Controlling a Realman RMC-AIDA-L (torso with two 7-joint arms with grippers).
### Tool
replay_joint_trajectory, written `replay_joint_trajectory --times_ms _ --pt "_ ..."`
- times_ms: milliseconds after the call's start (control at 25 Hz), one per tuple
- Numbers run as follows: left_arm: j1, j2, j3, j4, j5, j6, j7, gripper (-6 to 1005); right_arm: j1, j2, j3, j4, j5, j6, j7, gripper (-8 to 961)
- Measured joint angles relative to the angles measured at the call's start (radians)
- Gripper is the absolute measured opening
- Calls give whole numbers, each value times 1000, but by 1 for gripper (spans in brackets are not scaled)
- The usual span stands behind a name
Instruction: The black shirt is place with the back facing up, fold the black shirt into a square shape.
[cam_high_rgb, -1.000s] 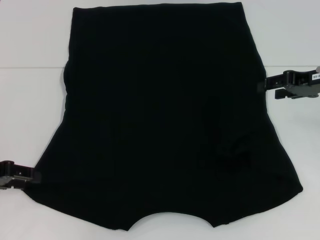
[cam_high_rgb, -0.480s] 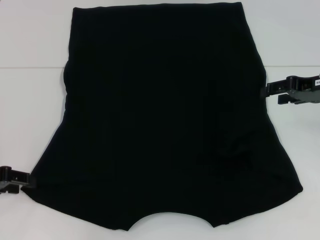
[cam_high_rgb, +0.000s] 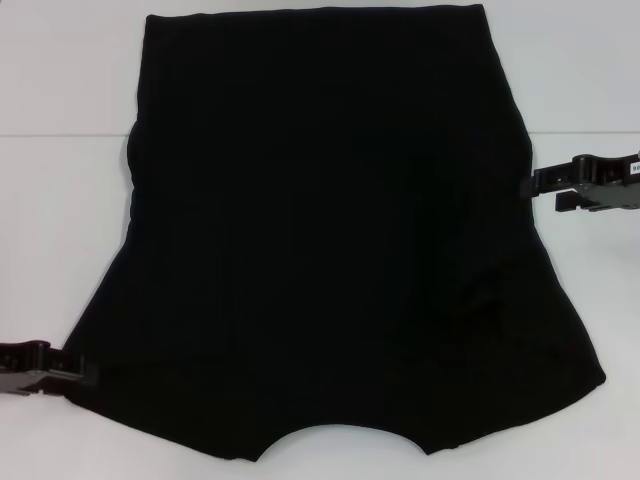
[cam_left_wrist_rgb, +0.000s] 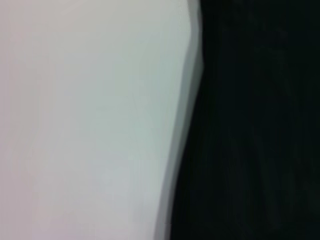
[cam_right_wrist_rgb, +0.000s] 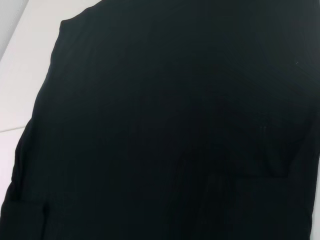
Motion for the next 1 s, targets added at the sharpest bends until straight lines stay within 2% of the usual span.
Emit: replay_joint_trajectory --times_ms 360,840,1000 --pt "-31 -13 24 -18 -12 5 3 549 -7 1 0 0 0 -1 -3 701" --pt "-47 -14 22 -22 -16 9 -15 539 -14 3 0 0 0 -2 -11 700" --pt "-48 -14 25 -25 -15 7 -19 365 -14 2 0 0 0 -6 -12 699"
